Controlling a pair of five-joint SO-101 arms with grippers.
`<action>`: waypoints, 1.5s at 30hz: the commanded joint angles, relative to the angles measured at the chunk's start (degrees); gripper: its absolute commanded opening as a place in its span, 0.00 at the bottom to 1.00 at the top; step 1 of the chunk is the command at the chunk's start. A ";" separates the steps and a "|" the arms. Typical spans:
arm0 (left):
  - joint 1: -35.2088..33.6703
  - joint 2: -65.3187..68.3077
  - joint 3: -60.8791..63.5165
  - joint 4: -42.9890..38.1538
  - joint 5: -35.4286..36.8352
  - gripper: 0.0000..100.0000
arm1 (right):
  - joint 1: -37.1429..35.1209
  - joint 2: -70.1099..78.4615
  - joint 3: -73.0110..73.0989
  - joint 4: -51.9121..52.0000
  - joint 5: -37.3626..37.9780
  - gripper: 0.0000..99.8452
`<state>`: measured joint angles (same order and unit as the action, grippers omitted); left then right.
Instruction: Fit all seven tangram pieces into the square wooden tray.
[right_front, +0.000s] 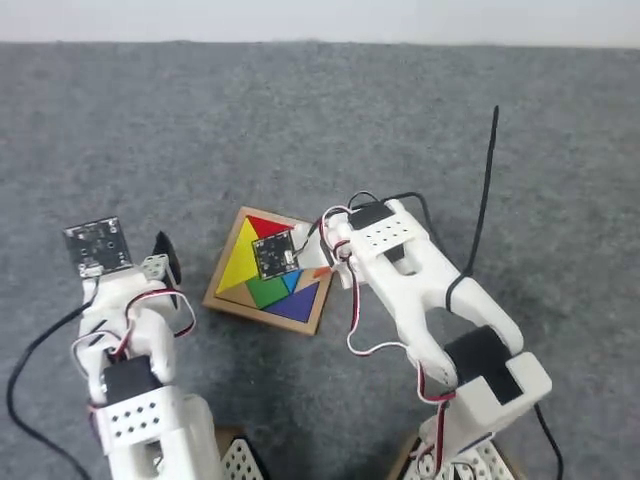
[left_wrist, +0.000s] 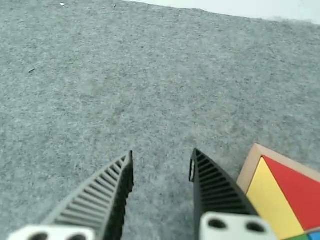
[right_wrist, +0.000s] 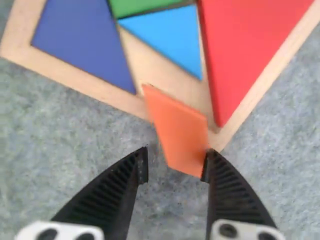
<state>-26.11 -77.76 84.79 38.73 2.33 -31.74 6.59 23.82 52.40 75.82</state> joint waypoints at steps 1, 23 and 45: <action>-0.44 -0.18 0.13 -2.81 -0.44 0.18 | -0.31 -6.81 -0.70 -0.31 -2.37 0.22; -0.44 -0.18 0.22 -2.90 -0.53 0.18 | 1.80 -23.43 36.48 -31.25 3.43 0.28; -0.53 -0.18 0.22 -2.90 -0.53 0.18 | -2.07 -8.13 20.40 -25.54 -3.08 0.21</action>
<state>-26.11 -77.76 85.67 37.23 2.33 -32.97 -1.49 47.65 26.37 73.36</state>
